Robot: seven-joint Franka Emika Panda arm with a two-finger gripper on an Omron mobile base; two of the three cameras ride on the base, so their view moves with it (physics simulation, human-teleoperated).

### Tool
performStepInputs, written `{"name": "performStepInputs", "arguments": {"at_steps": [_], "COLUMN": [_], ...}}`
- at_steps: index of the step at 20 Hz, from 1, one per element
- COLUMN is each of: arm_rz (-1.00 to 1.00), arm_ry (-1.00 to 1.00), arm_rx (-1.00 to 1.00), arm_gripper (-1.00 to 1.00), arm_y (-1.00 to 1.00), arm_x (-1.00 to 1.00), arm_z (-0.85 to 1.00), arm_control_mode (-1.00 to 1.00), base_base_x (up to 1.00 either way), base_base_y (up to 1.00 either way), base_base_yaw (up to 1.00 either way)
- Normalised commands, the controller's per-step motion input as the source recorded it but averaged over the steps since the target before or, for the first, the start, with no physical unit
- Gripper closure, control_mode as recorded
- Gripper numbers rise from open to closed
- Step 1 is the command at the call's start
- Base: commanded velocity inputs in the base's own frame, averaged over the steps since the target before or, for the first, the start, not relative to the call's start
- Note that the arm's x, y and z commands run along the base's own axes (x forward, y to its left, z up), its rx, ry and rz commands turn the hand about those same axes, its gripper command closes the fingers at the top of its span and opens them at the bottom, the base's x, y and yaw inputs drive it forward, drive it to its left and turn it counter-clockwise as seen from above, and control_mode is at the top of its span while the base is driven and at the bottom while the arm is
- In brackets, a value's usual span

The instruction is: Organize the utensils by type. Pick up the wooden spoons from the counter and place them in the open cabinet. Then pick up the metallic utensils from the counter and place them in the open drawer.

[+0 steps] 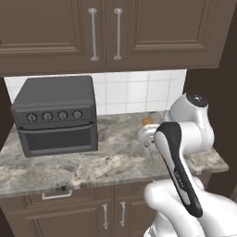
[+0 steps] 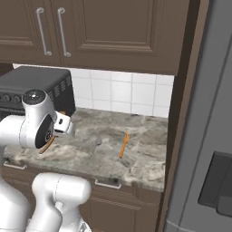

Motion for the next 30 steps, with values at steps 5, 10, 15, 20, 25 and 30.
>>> {"name": "performStepInputs", "arguments": {"at_steps": [5,10,15,20,25,30], "arm_rz": [0.00,0.00,0.00,0.00,0.00,0.00], "arm_ry": [0.00,0.00,0.00,0.00,0.00,0.00], "arm_rx": [0.00,0.00,0.00,0.00,0.00,0.00], "arm_gripper": [1.00,1.00,1.00,1.00,1.00,1.00], "arm_y": [0.00,0.00,0.00,0.00,0.00,0.00], "arm_x": [0.00,0.00,0.00,0.00,0.00,0.00], "arm_z": [0.00,0.00,0.00,0.00,0.00,0.00], "arm_control_mode": [1.00,1.00,1.00,1.00,1.00,1.00], "base_base_x": [-0.71,-0.16,-0.01,-0.05,0.00,0.00], "base_base_y": [-0.23,-0.01,0.11,0.09,0.07,0.00], "base_base_yaw": [-0.22,-0.84,-1.00,-1.00,-1.00,-1.00]}}
